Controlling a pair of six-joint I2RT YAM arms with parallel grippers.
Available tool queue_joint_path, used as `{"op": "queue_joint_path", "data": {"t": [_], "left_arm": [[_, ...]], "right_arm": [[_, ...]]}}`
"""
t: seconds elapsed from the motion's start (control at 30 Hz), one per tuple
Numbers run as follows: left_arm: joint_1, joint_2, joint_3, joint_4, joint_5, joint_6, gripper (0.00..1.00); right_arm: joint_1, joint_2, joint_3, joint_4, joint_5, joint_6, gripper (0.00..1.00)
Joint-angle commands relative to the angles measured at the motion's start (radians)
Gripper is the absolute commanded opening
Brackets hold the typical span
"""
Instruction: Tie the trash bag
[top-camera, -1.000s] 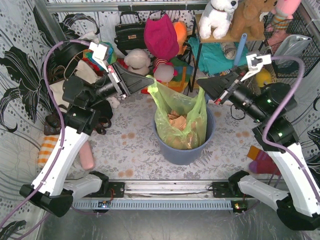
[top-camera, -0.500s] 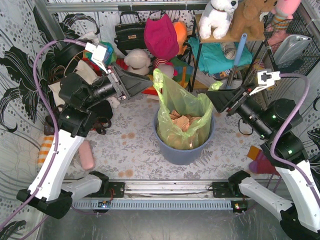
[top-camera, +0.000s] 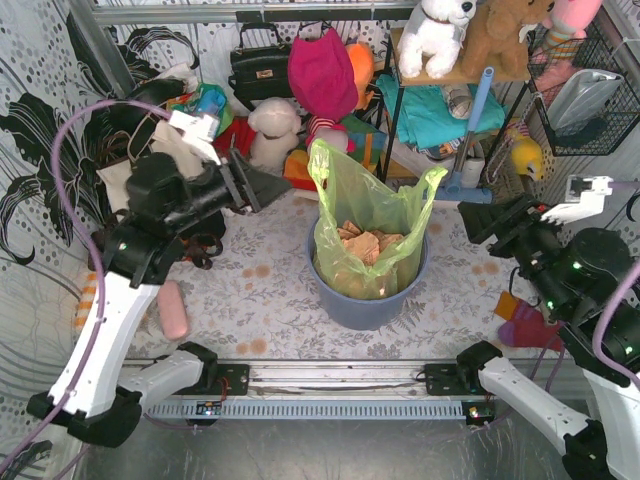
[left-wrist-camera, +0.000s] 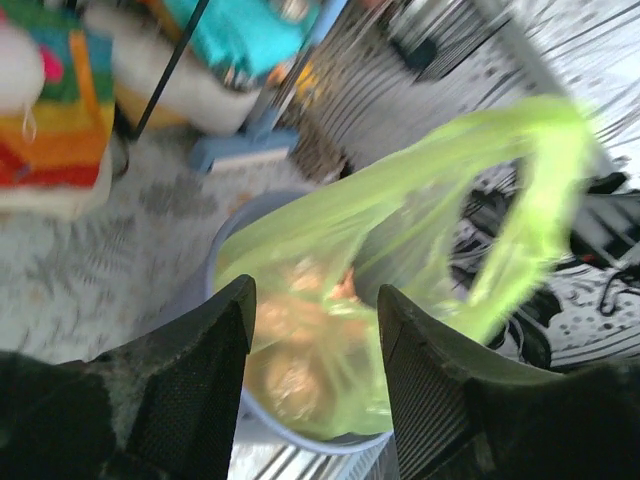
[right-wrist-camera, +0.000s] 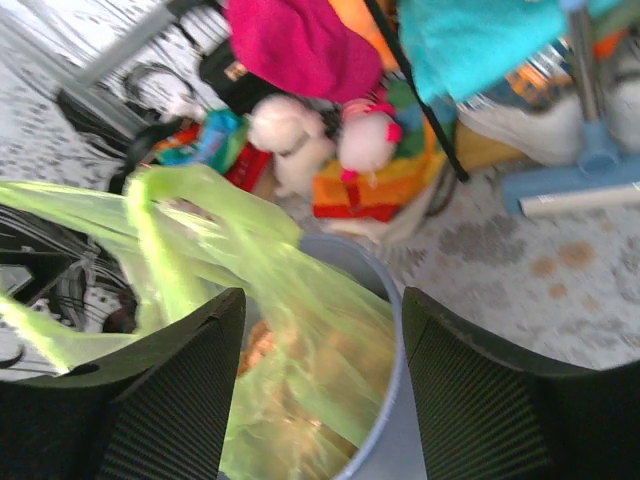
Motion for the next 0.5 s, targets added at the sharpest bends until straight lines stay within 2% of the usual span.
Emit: {"op": "queue_joint_path", "data": {"t": [0.0, 0.17, 0.47], "left_arm": [[0.001, 0.068, -0.078, -0.154, 0.049, 0.045, 0.58], [-0.022, 0.101, -0.140, -0.171, 0.097, 0.061, 0.53], [-0.077, 0.152, -0.161, -0.231, 0.018, 0.105, 0.45]], "right_arm": [[-0.001, 0.020, -0.055, -0.177, 0.080, 0.088, 0.61], [-0.001, 0.052, -0.168, -0.182, -0.041, 0.139, 0.51], [-0.001, 0.100, -0.285, -0.123, -0.209, 0.170, 0.45]]}}
